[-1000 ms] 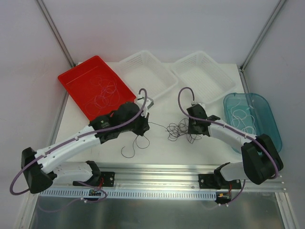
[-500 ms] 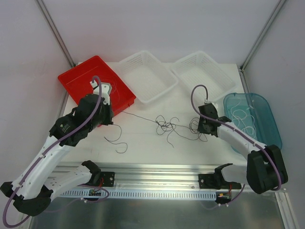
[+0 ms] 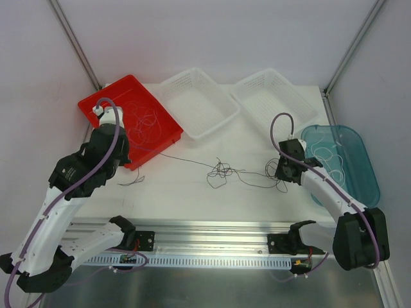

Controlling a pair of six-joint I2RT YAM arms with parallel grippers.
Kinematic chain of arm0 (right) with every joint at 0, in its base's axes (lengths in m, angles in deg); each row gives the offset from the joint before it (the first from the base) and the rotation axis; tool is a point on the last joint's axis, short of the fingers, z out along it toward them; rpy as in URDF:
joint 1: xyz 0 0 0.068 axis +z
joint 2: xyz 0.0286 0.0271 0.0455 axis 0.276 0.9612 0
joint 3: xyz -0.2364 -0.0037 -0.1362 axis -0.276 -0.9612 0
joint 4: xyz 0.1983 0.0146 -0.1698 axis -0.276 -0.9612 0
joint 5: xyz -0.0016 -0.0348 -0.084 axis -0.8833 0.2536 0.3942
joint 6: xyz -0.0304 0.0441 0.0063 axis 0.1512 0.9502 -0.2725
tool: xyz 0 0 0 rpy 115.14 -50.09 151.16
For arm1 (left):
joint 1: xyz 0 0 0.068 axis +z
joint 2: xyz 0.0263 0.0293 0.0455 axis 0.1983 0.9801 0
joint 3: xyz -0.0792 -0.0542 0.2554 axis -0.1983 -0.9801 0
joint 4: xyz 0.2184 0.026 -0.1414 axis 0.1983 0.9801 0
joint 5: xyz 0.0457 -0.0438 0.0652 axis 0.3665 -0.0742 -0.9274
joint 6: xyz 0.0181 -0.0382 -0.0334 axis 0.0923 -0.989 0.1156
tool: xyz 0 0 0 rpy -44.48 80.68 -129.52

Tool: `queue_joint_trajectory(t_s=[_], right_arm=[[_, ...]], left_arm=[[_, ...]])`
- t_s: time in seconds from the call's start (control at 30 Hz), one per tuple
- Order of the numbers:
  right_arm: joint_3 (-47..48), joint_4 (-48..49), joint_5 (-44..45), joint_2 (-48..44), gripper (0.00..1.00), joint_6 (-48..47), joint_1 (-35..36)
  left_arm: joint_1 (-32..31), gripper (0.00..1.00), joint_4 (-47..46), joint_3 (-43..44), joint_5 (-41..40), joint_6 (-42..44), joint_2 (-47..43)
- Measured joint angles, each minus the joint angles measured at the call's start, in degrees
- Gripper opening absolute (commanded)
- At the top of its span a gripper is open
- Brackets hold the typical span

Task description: Untangle the cables

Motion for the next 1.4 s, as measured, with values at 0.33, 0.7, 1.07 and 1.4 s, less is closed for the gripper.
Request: queue_joint_trajectory(t_s=[0.33, 0.7, 1.07, 1.4], right_arm=[[1.8, -3.8, -3.5, -5.4, 0.4, -2.7, -0.4], [6.6, -3.1, -8.5, -8.7, 0.6, -6.9, 12.1], [2.0, 12.9, -17.6, -0.9, 0.5, -1.4, 23.4], [-4.8, 23.4, -18.3, 5.1, 0.39, 5.9, 24.1]], left_arm=[[0.0, 0.0, -8.5, -11.9, 16.4, -1.3, -0.1], [-2.8, 0.0, -21.5, -24.1, 35.5, -5.4, 1.2], [-3.2, 0.0, -24.5, -25.9, 36.6, -6.7, 0.9], [-3.2, 0.0, -24.5, -26.4, 36.6, -6.8, 0.1]])
